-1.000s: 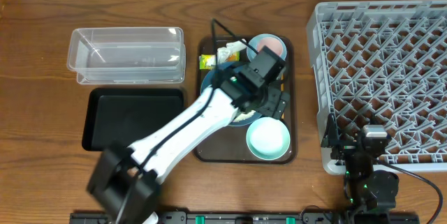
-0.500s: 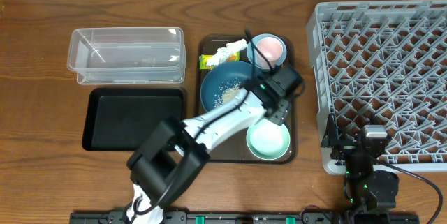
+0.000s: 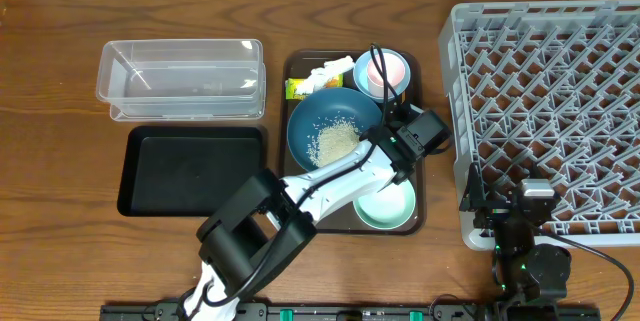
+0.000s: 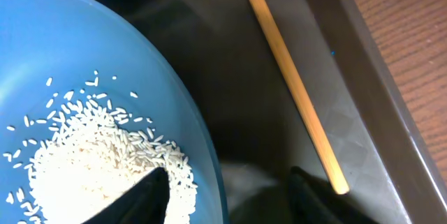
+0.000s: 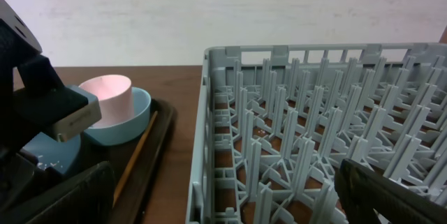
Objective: Sort waste into correct bins and load items into the dishwasher rack
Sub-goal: 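Reach the left gripper to the rim of the blue rice bowl, then grasp the blue bowl rim with the left gripper and lift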
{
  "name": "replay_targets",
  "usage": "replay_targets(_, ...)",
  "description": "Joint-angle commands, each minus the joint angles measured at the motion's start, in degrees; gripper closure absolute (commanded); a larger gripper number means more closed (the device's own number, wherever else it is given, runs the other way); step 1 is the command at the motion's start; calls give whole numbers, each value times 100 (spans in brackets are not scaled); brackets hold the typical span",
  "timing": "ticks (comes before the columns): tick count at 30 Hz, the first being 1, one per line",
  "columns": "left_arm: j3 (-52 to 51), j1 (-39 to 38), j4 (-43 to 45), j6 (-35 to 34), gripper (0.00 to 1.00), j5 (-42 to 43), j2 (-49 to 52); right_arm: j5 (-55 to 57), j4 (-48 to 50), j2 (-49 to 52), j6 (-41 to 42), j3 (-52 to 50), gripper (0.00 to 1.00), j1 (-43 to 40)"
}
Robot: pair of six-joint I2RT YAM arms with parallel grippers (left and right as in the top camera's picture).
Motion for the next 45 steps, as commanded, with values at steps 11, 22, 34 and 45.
replay_targets(11, -15, 20, 170, -33, 58, -170, 111, 42, -15, -9, 37, -11, 1, 57)
replay_targets(22, -17, 20, 192, -33, 67, -173, 208, 39, -15, -9, 37, -11, 1, 57)
replay_targets(34, -4, 17, 192, -26, 92, -177, 192, 39, -15, -9, 39, -11, 1, 57)
replay_targets(45, 55, 17, 9, -28, 94, -223, -227, 42, -15, -9, 39, -11, 1, 57)
